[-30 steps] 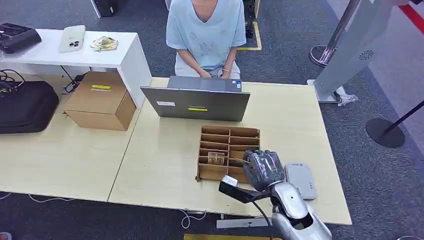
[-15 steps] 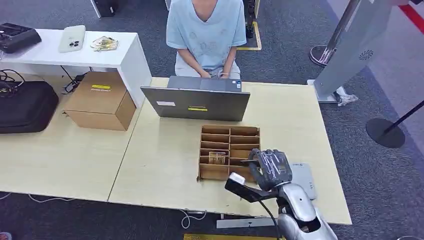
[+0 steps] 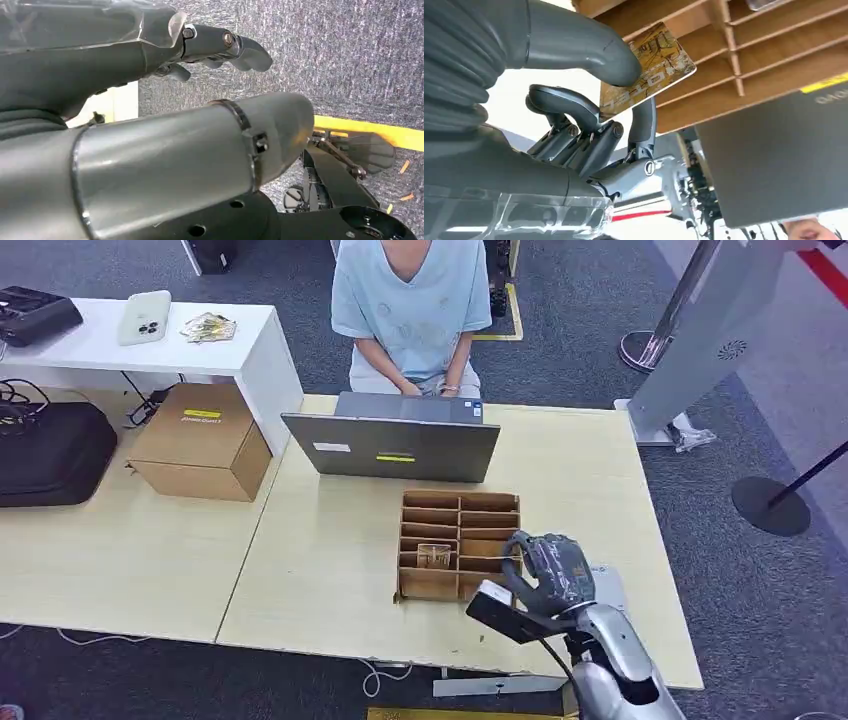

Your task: Pass the card to the sensor for recognition and then transmit it.

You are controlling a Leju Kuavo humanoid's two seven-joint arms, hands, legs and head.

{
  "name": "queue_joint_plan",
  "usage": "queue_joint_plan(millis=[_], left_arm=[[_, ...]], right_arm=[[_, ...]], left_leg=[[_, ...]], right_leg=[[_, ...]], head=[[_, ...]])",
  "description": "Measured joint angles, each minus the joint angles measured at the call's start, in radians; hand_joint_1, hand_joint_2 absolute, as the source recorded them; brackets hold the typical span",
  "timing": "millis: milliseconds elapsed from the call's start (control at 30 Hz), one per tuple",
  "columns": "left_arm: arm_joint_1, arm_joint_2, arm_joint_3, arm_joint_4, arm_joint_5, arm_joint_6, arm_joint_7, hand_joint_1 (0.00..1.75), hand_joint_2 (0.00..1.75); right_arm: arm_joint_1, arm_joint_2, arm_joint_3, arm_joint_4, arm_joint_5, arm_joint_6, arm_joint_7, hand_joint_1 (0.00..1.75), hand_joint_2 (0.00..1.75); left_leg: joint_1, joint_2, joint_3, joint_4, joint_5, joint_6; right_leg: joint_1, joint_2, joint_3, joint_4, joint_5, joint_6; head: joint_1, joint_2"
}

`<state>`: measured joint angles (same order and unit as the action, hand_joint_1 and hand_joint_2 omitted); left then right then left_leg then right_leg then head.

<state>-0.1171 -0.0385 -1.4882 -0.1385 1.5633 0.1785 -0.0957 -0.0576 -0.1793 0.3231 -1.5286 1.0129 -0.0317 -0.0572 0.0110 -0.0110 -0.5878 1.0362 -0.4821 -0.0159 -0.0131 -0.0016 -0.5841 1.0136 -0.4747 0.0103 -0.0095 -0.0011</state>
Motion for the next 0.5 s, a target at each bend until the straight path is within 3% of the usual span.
queue_joint_plan(millis=[500], left_arm=[[0.000, 0.004, 0.000, 0.000, 0.007, 0.002, -0.012, 0.00, 0.00]], right_arm=[[-0.036, -0.016, -0.029, -0.035, -0.354, 0.090, -0.209, 1.75, 1.75]], left_leg=[[0.000, 0.000, 0.000, 0.000, 0.000, 0.000]], right_leg=[[0.000, 0.000, 0.000, 0.000, 0.000, 0.000]], head=[[0.000, 0.000]])
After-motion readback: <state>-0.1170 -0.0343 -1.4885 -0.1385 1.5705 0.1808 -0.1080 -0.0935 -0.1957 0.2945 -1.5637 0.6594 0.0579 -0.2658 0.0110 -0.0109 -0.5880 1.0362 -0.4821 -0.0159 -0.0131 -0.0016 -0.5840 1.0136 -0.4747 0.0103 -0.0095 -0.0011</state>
